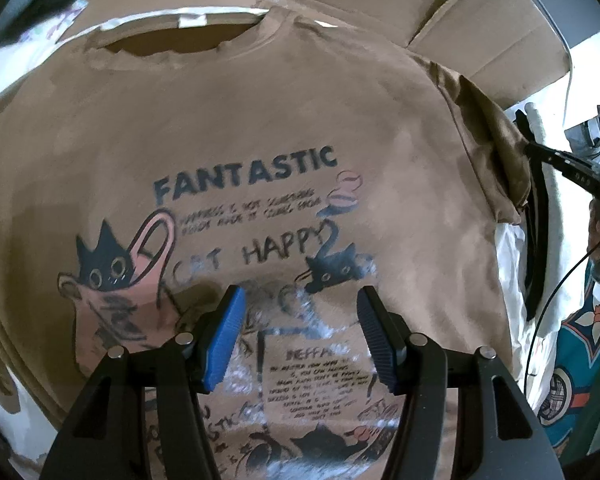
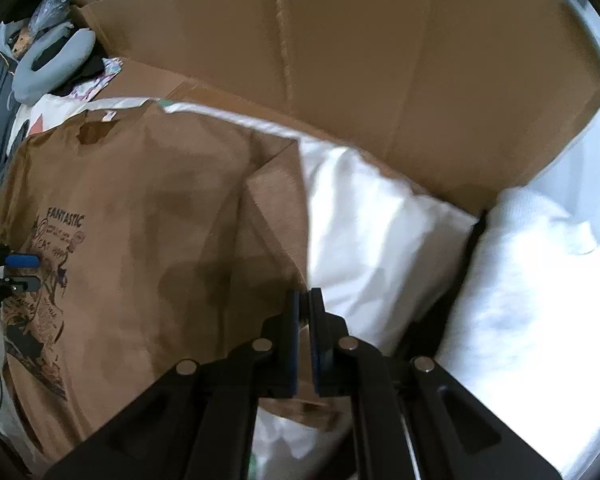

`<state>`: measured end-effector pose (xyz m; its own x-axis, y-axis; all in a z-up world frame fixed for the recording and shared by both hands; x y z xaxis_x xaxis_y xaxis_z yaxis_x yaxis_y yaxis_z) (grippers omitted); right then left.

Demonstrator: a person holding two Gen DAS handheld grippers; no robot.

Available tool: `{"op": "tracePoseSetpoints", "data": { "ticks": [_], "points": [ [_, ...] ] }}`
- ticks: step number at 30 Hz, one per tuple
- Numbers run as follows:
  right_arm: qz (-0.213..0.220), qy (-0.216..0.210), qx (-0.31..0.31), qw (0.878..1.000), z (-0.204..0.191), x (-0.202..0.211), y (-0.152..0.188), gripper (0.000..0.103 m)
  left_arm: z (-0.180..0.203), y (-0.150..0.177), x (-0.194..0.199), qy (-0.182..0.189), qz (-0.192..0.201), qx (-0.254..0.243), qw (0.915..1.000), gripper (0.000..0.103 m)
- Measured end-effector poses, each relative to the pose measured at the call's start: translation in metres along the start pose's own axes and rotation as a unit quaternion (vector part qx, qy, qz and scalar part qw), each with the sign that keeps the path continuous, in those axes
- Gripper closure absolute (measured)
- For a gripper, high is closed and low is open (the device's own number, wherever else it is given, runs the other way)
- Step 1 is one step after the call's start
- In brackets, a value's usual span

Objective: Fold clothes

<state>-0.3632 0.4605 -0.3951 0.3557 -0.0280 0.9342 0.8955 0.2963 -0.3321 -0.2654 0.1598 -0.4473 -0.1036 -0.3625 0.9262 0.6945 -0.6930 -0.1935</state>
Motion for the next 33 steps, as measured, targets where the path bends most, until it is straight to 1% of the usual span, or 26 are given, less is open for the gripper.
{"op": "tracePoseSetpoints", "data": {
  "ticks": [2, 6, 8, 12, 17, 19, 20, 21, 24, 25, 26, 30, 33],
  "points": [
    [0.006, 0.011, -0.001, 1.000, 0.011, 0.007, -0.003, 0.099, 0.002, 0.001, 0.002, 0.000, 0.003, -0.011, 0.9999, 0.044],
    [0.016, 0.038, -0.006, 0.999, 0.035, 0.017, -0.011, 0.099, 0.017, -0.013, 0.001, 0.001, 0.011, -0.036, 0.9993, 0.044],
    [0.019, 0.050, -0.010, 0.999, 0.046, 0.020, -0.015, 0.099, 0.026, -0.026, -0.001, 0.002, 0.015, -0.049, 0.9987, 0.044],
    [0.020, 0.072, -0.012, 0.997, 0.062, 0.020, -0.019, 0.099, 0.039, -0.033, 0.003, 0.002, 0.021, -0.077, 0.9968, 0.044],
    [0.018, 0.082, -0.012, 0.996, 0.071, 0.015, -0.022, 0.099, 0.079, -0.054, -0.016, 0.009, 0.030, -0.133, 0.9907, 0.045],
    [0.018, 0.084, -0.008, 0.996, 0.071, 0.014, -0.024, 0.099, 0.093, -0.065, -0.019, 0.018, 0.038, -0.148, 0.9881, 0.055],
    [0.018, 0.085, -0.008, 0.996, 0.072, 0.013, -0.026, 0.099, 0.101, -0.070, -0.021, 0.024, 0.042, -0.153, 0.9870, 0.066],
    [0.018, 0.085, -0.007, 0.996, 0.072, 0.012, -0.027, 0.099, 0.108, -0.077, -0.024, 0.032, 0.044, -0.154, 0.9866, 0.075],
    [0.016, 0.082, -0.013, 0.996, 0.075, 0.009, -0.028, 0.099, 0.136, -0.098, -0.039, 0.055, 0.051, -0.163, 0.9838, 0.079],
    [0.015, 0.081, -0.015, 0.996, 0.076, 0.008, -0.028, 0.099, 0.146, -0.106, -0.047, 0.061, 0.052, -0.170, 0.9821, 0.082],
    [0.014, 0.080, -0.017, 0.997, 0.077, 0.007, -0.027, 0.099, 0.153, -0.109, -0.052, 0.066, 0.051, -0.178, 0.9806, 0.088],
    [0.015, 0.078, -0.018, 0.997, 0.078, 0.009, -0.025, 0.099, 0.180, -0.121, -0.082, 0.064, 0.038, -0.208, 0.9752, 0.089],
    [0.013, 0.074, -0.022, 0.997, 0.079, 0.008, -0.024, 0.099, 0.192, -0.125, -0.101, 0.069, 0.028, -0.216, 0.9737, 0.089]
  ]
}}
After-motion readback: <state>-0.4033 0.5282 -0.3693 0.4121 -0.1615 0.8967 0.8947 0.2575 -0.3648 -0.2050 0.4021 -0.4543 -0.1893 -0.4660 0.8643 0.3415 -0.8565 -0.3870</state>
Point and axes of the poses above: each gripper's, at about its wrist camera, not at the fingertips, and x roughly against the way its jaws point, z to its right, y to its underside, the point moved 8 cm from there along -x, roughly the way its jaws point, and after that the axes turned 1 degree about z, right-handed, at the moved point
